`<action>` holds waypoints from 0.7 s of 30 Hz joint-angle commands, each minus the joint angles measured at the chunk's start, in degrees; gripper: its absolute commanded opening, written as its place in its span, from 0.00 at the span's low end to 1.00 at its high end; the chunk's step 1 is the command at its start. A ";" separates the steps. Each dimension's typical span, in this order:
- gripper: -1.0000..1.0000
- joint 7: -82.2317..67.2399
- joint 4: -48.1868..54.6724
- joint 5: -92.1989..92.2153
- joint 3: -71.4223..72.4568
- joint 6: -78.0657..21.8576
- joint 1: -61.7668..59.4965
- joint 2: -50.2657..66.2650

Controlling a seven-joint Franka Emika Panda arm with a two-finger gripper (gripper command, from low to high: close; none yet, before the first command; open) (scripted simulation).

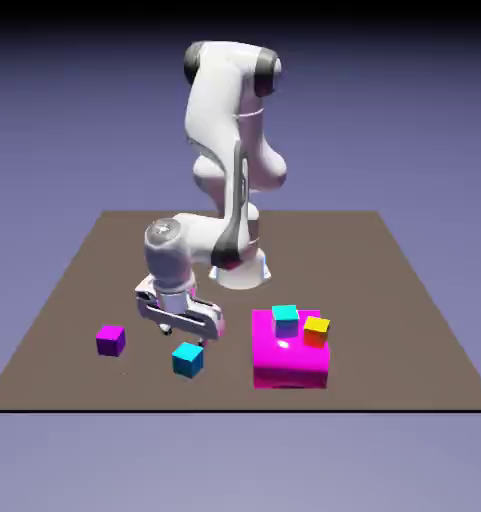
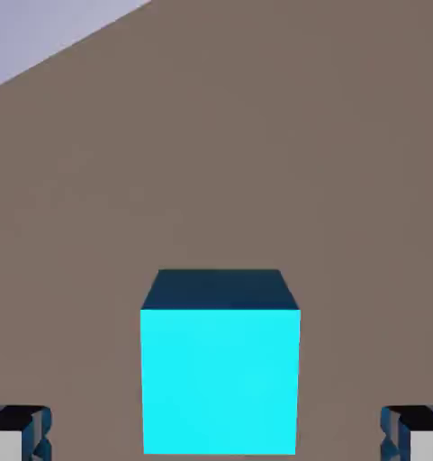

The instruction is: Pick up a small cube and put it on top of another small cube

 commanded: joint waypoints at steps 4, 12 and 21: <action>0.50 0.24 0.07 -0.41 8.30 6.42 -7.98 5.97; 0.00 0.08 0.02 -0.14 2.90 2.25 -2.79 2.09; 0.00 -6.83 0.85 -5.62 8.31 -11.31 4.75 -10.92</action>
